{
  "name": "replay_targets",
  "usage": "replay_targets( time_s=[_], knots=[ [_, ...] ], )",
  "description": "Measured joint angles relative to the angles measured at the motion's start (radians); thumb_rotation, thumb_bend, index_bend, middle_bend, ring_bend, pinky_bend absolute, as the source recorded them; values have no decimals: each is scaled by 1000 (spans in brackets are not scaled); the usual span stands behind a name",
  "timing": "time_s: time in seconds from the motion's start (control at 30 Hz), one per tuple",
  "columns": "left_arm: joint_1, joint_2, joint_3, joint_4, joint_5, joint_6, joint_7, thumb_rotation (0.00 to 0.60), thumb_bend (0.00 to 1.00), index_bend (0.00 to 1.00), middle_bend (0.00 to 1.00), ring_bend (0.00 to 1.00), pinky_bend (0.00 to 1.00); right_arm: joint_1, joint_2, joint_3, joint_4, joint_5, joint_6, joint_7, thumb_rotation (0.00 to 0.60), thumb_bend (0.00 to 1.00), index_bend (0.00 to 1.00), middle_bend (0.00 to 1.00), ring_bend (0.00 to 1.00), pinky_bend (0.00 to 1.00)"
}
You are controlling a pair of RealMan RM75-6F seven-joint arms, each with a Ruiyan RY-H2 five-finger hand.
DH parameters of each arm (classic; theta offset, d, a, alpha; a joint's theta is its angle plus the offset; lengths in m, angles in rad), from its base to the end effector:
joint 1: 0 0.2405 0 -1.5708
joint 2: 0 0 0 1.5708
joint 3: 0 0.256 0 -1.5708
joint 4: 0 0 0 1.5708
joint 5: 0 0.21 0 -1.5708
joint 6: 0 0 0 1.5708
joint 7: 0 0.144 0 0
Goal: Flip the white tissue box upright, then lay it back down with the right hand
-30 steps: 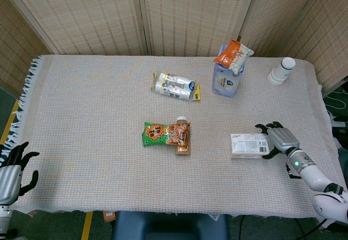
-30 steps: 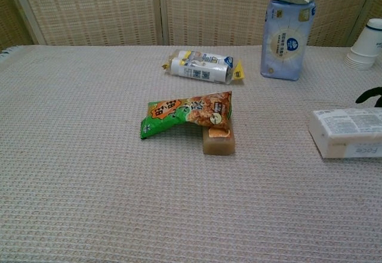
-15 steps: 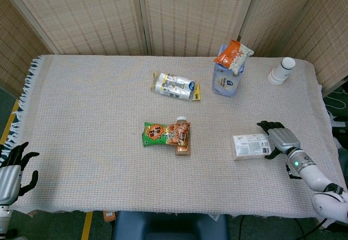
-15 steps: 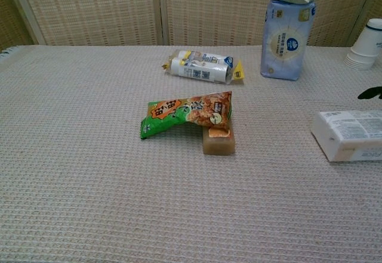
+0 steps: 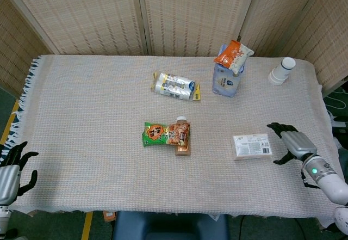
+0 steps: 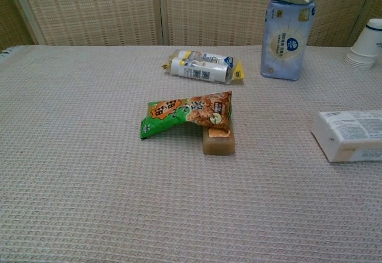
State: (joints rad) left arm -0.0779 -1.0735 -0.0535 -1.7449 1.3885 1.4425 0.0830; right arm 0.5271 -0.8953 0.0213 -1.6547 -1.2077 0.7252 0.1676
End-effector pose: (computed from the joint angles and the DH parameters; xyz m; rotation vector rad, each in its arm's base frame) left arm -0.3055 0.1768 0.1611 -1.3211 -0.9921 -0.8268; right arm -0.3008 -0.2862 0.1573 1.6557 -1.3164 0.5333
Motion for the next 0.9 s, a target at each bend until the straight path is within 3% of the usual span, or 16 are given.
replay_targets(
  time_s=[0.2, 0.33, 0.43, 0.63, 0.9],
  knots=[
    [-1, -6, 1, 3, -2, -2, 9, 600, 486, 283, 0, 0, 248, -136, 31, -9, -60, -119, 304, 31, 600, 0, 0, 0, 0, 0],
    [-3, -9, 2, 6, -5, -9, 11, 600, 487, 280, 0, 0, 248, -270, -3, -32, -61, -222, 548, 26, 600, 0, 0, 0, 0, 0],
    [-5, -12, 2, 10, -6, -12, 11, 600, 487, 273, 0, 0, 248, -359, -49, -47, -29, -287, 661, 26, 600, 0, 0, 0, 0, 0],
    [-6, -15, 1, 14, -3, -11, 13, 600, 486, 273, 0, 0, 248, -407, -127, -47, 89, -317, 731, 23, 600, 0, 0, 0, 0, 0],
    [-6, -16, 0, 19, -1, -6, 6, 600, 486, 273, 0, 0, 248, -419, -144, -41, 116, -327, 736, -45, 600, 0, 0, 0, 0, 0]
  ],
)
